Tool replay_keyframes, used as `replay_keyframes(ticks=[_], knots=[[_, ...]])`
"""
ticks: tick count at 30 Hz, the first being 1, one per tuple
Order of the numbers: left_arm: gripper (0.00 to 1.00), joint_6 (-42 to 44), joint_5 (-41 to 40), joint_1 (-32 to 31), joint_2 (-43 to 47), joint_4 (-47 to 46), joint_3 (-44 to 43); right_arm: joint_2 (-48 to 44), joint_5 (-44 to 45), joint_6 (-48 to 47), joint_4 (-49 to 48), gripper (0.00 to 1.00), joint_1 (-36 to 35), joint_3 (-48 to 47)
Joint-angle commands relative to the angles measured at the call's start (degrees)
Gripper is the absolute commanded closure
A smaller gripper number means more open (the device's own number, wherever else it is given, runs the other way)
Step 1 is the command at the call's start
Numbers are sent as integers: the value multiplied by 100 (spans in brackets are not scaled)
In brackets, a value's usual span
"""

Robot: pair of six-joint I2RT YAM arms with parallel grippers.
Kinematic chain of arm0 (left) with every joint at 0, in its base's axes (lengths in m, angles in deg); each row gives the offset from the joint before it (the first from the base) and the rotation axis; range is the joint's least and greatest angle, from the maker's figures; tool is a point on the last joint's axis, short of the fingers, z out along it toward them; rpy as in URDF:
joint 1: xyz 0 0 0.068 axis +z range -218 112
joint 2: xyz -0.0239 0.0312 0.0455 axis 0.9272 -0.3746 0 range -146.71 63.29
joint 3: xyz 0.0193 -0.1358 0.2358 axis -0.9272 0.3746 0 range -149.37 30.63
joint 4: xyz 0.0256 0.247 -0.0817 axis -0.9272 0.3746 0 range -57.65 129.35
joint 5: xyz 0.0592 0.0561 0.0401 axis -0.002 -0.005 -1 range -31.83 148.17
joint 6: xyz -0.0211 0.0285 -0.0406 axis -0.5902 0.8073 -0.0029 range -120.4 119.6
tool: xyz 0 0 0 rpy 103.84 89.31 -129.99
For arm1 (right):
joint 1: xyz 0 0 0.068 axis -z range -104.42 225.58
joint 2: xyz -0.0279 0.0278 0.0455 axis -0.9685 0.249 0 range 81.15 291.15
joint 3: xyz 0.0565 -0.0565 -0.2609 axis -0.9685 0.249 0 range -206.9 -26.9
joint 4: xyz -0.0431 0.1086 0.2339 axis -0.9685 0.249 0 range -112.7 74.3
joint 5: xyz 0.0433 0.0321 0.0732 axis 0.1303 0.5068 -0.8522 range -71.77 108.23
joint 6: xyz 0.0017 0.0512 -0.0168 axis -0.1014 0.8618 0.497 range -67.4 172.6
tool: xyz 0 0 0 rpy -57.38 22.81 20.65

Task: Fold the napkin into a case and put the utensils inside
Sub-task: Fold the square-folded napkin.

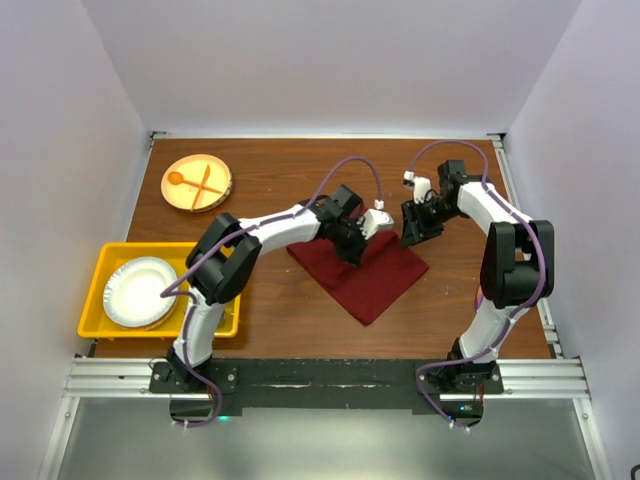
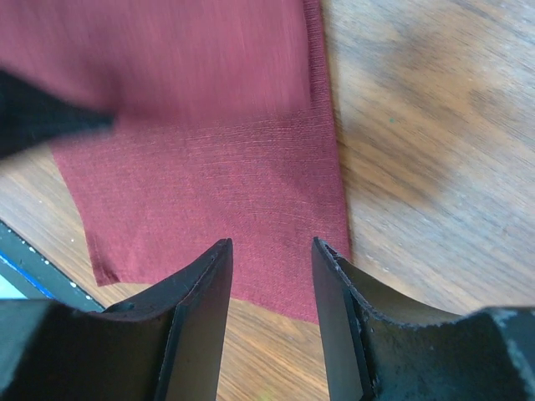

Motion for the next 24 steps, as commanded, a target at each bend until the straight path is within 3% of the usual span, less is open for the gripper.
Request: replay_keyframes(ticks=[1, 7, 13, 18, 21, 24], knots=[[100, -929, 560, -197, 141, -814, -8, -196, 75, -61, 19, 53, 81, -1], [100, -1473, 806, -408, 27, -1167, -70, -206, 277, -105, 2, 54, 160, -27], [99, -1414, 1060, -549, -52, -1098, 114, -117, 523, -79, -112, 54, 187, -124], [53, -895, 1351, -278, 683, -1096, 588, -12, 410, -175, -60, 53, 178, -247], [44, -597, 1307, 3, 967, -921, 817, 67, 392, -175, -156, 53, 178, -265], [44, -227, 1088, 232, 836, -359, 809, 234, 453, -123, -288, 53, 169, -273]])
